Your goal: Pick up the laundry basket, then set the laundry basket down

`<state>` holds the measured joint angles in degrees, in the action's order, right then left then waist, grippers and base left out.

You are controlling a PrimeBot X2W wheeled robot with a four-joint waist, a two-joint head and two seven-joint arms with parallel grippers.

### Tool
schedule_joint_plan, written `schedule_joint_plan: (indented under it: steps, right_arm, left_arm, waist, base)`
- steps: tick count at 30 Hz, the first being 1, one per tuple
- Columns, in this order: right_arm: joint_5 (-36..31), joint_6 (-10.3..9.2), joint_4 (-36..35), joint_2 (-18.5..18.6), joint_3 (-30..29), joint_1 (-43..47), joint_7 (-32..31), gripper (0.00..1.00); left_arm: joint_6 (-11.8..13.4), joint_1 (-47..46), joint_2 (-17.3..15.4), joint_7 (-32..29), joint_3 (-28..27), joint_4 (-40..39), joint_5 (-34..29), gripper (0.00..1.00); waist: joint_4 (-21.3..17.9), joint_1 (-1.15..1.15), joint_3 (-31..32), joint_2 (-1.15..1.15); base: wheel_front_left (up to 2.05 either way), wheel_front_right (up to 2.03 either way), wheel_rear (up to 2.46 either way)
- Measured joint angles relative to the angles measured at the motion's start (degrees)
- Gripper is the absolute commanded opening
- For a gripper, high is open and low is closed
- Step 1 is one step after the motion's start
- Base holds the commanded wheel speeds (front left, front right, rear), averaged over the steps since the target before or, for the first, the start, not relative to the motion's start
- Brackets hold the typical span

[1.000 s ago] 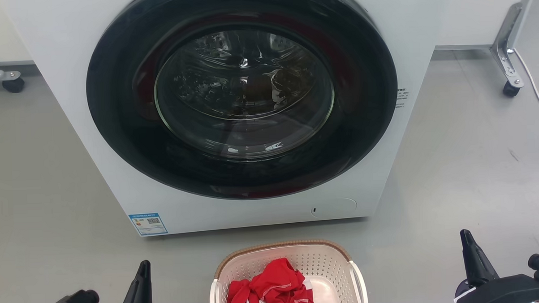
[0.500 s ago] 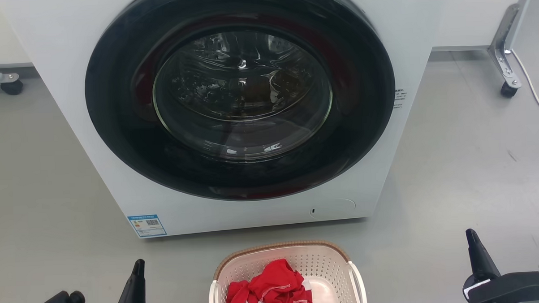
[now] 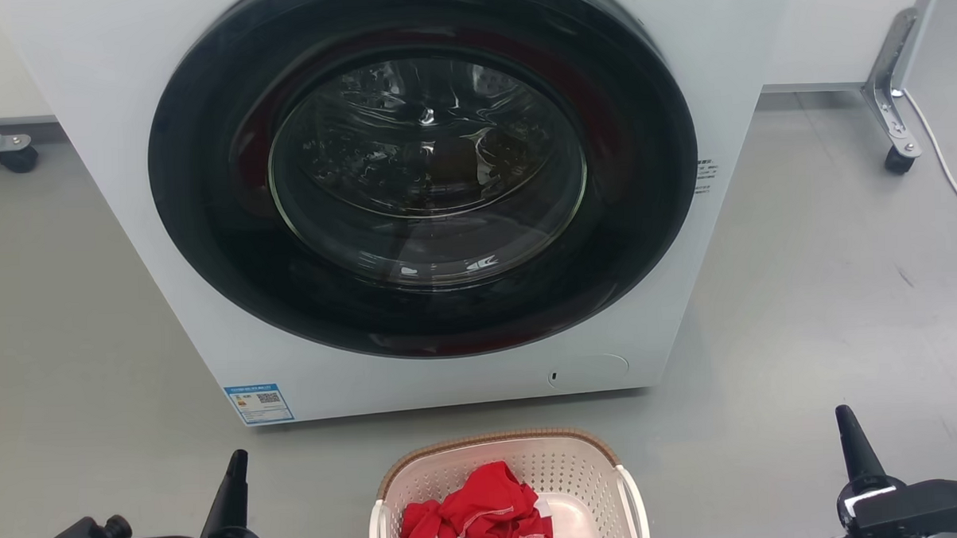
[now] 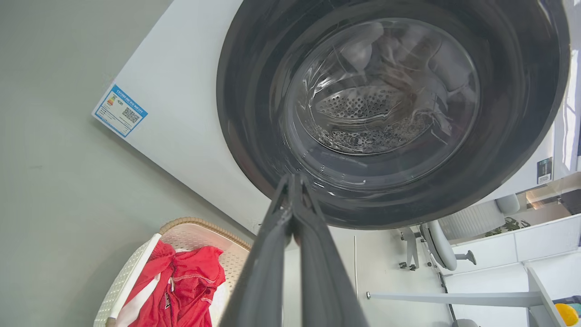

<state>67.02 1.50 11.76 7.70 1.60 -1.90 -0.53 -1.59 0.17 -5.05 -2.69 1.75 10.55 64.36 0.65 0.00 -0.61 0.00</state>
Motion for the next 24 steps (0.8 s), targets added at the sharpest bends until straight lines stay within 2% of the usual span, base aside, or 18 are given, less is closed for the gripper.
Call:
schedule_joint_plan:
  steps: [24]
  right_arm:
    - [15.9,3.25,3.4,-3.3,-5.9,-2.0,-3.9,0.00]
  left_arm:
    - [-3.2,-2.7,1.7,-2.3,-4.5,3.9,17.4,0.00]
  waist:
    - [-0.4,0.00,0.3,0.00]
  base:
    - [0.00,0.00,0.00]
